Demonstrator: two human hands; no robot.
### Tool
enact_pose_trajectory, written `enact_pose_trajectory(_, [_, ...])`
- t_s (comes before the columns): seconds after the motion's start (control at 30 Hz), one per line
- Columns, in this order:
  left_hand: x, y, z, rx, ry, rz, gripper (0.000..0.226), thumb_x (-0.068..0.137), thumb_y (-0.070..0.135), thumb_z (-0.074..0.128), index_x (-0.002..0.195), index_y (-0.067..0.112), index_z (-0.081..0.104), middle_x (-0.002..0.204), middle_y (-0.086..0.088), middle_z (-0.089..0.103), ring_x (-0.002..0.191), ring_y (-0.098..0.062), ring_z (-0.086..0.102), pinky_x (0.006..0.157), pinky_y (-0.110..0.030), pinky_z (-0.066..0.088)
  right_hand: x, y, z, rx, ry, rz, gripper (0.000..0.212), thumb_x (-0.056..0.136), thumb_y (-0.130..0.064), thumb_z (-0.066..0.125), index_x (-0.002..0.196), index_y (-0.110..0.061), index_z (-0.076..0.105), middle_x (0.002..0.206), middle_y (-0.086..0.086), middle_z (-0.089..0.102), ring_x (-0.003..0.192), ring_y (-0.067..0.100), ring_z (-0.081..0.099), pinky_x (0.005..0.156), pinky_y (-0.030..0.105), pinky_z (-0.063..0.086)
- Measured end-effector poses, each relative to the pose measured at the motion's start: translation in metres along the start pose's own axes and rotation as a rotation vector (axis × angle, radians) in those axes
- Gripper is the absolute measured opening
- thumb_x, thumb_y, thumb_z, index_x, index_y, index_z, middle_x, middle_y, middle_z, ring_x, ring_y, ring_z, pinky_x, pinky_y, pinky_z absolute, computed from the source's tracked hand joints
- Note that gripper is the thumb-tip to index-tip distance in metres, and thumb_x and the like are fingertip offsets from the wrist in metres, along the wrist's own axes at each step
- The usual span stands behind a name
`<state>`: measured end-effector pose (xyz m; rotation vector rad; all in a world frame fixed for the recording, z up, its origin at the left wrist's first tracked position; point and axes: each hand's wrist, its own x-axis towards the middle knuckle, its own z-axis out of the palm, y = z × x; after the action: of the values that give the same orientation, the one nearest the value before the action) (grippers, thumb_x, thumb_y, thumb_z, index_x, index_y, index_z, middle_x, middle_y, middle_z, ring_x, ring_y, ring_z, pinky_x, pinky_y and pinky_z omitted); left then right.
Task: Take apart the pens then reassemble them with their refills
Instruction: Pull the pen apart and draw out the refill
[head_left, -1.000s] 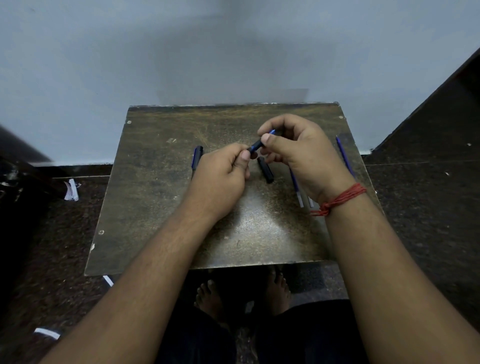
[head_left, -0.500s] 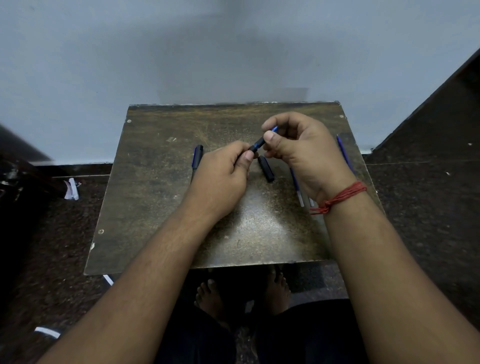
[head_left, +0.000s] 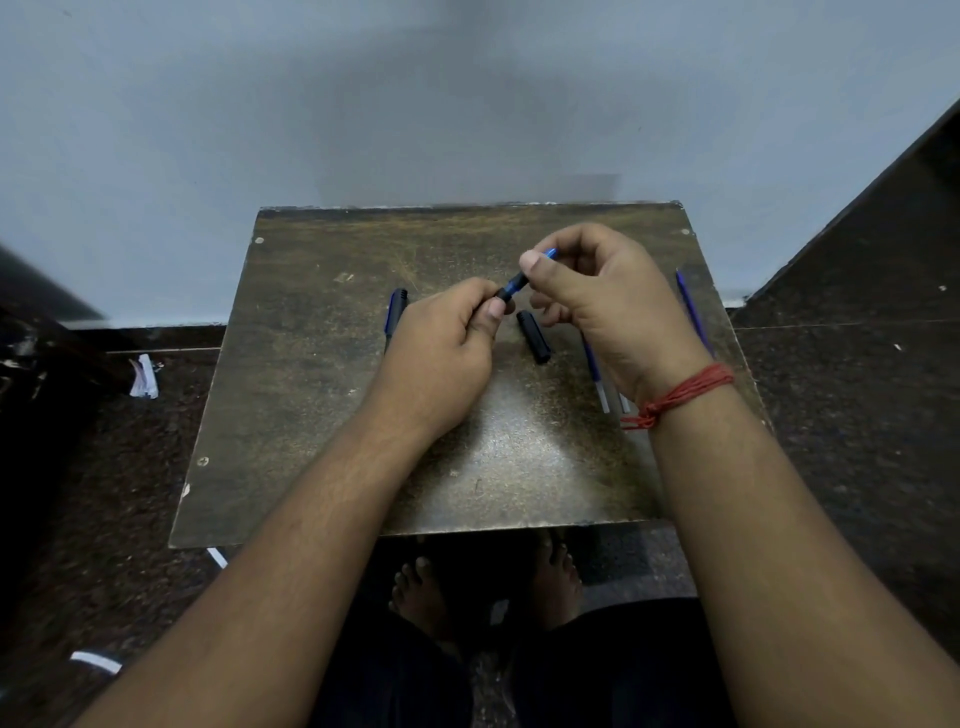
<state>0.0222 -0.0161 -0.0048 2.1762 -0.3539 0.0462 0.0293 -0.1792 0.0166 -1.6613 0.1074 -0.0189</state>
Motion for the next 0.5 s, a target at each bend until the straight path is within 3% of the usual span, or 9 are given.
enact_pose_trajectory(0.1, [0.0001,-0.0004,0.0001,0.000,0.002,-0.003,0.020,0.102,0.023,0.047,0.102,0.017,0.067,0.067,0.010,0.054,0.057,-0.004,0.047,0.051,-0.017,0.034,0.0009,-0.0007,0.0015,0.003,0.012,-0.023,0.006,0.092,-0.007,0.067,0.092,-0.012,0.065,0.082,0.012,0.064,0.073,0.017,0.065,0.066,0.030,0.055])
enact_pose_trajectory(0.27, [0.0002,-0.0001,0.0003,-0.021,-0.002,-0.007,0.021,0.103,0.023,0.046,0.106,0.020,0.067,0.066,0.011,0.054,0.057,-0.004,0.048,0.054,-0.025,0.036,0.0026,-0.0049,-0.0039,0.220,0.066,-0.040,0.019,0.091,0.007,0.060,0.101,-0.008,0.062,0.088,0.005,0.069,0.084,0.020,0.068,0.074,0.033,0.057])
enact_pose_trajectory(0.37, [-0.0003,0.0016,-0.0005,-0.022,0.014,0.003,0.023,0.103,0.021,0.046,0.116,0.019,0.065,0.068,0.016,0.053,0.060,0.004,0.050,0.057,-0.016,0.035,0.0023,-0.0068,-0.0067,0.293,0.108,-0.032,0.020,0.092,0.008,0.059,0.105,-0.008,0.057,0.089,0.004,0.071,0.085,0.019,0.069,0.073,0.031,0.058])
enact_pose_trajectory(0.5, [-0.0010,0.0037,-0.0014,-0.032,0.029,0.026,0.027,0.102,0.016,0.047,0.123,0.024,0.062,0.069,0.023,0.052,0.062,0.009,0.051,0.057,-0.006,0.033,0.0013,-0.0056,-0.0049,0.146,0.083,-0.067,0.018,0.091,0.004,0.063,0.101,-0.011,0.060,0.092,0.007,0.072,0.089,0.020,0.072,0.075,0.033,0.058])
